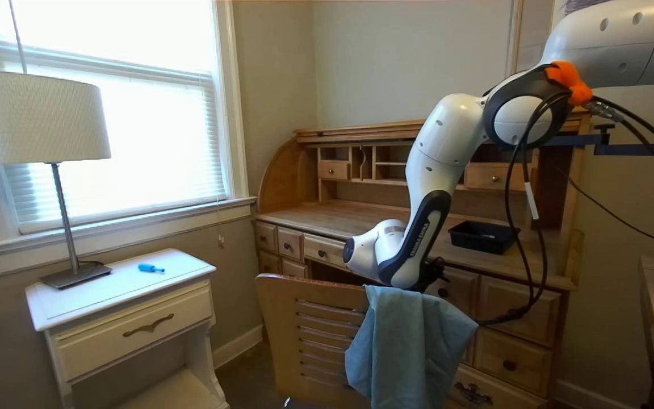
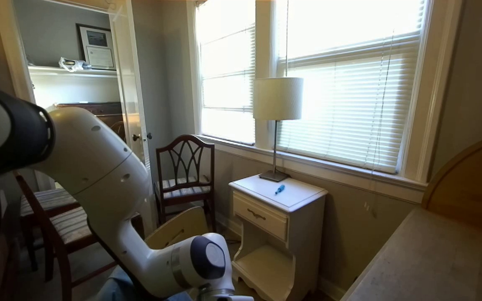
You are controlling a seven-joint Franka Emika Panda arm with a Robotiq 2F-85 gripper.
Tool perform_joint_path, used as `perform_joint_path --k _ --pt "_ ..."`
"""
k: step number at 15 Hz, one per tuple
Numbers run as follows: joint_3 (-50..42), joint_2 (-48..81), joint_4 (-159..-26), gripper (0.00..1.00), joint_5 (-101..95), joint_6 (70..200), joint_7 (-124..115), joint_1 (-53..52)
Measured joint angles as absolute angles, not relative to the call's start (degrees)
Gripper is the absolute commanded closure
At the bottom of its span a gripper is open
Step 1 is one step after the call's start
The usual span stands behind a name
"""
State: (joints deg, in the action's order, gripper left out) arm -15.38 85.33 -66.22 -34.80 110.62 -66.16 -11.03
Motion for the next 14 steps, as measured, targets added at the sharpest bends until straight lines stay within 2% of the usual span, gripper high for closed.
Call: perform_joint_path --k 1,2,4,11,12,14 --pt "-15.4 85.3 -66.4 0.08 -35.0 110.6 -66.0 -11.1" --pt "-15.4 85.3 -66.5 0.21 -35.1 110.6 -66.0 -11.1" --pt "-15.4 85.3 -66.6 0.39 -35.1 110.6 -65.9 -11.1" --pt "-15.6 85.3 -67.3 0.89 -35.2 110.6 -65.1 -11.1" --pt "-15.7 85.3 -67.4 0.92 -35.3 110.6 -64.9 -11.0" --pt "-15.7 85.3 -67.4 0.92 -35.4 110.7 -64.2 -11.0"
